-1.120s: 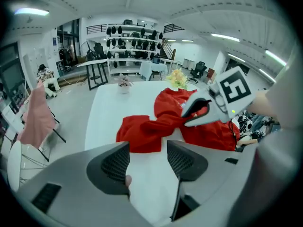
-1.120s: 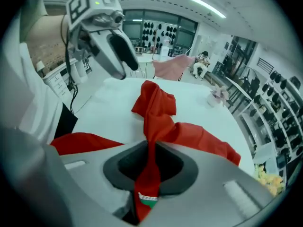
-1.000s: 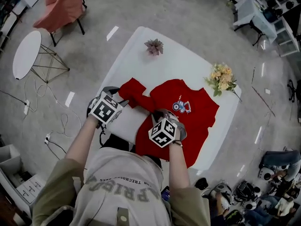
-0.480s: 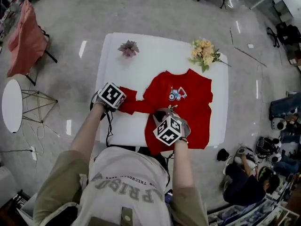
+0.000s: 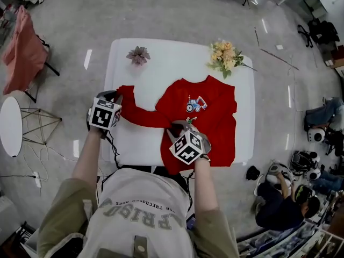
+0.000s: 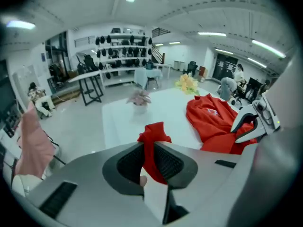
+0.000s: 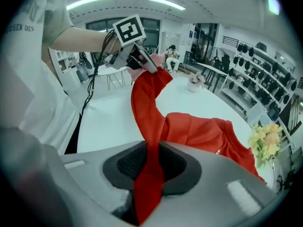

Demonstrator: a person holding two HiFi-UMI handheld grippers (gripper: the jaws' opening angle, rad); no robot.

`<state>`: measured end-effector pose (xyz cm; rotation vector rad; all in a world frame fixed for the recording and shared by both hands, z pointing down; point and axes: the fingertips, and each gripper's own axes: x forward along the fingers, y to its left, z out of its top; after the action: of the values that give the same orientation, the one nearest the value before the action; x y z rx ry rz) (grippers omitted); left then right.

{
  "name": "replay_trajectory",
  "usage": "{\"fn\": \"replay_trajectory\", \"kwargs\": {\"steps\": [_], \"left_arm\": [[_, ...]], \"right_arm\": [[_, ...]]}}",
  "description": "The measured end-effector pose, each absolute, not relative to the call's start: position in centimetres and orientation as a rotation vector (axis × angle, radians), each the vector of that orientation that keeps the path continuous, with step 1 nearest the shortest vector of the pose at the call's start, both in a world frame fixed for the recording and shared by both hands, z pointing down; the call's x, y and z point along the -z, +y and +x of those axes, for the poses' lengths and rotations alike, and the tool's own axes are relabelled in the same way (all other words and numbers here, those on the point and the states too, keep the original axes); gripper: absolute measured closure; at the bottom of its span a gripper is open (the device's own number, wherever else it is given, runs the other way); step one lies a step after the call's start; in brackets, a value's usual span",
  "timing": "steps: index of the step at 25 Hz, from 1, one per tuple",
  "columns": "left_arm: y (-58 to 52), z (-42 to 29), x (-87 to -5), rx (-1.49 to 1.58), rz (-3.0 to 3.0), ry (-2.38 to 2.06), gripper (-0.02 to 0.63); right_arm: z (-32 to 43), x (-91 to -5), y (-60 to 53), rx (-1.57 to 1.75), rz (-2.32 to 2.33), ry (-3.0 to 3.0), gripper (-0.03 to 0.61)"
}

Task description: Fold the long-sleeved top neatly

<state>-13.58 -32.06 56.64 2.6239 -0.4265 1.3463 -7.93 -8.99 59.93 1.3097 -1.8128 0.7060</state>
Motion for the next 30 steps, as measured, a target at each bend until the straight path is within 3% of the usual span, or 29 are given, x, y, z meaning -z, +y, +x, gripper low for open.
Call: {"fn": "replay_trajectory", "kwargs": {"steps": [3,9,17,23,30], "left_arm": [[-35.0,-16.1,-52.8,-1.216,2.675,-0.644,0.548],[-36.1,-20.6,-46.6,-1.066,2.737,-1.017,0.549],[-36.1,-24.3,-41.9,-0.953,2.725,-1.238,0.549],[-33.1,-18.1,-37.1,-0.707,2.836,-1.119,0.549],[-17.8,-4.6,-36.9,-0.665,3.006,-0.539,0.549]], "right_arm": [[-7.6,-58.4,-8.2,-0.743,1.381,-1.88,0.43],[-6.3,-54.3,-6.7,-0.747,1.594,-2.011,0.43],[-8.0,-63.5,-2.3,-0.882,1.188,-1.816,0.43],[-7.7,-63.3,-2.6,-0.92,1.213,-1.845,0.43],[-0.6,-56.7,2.5,-0.975,1.636,-1.886,0.428]]}}
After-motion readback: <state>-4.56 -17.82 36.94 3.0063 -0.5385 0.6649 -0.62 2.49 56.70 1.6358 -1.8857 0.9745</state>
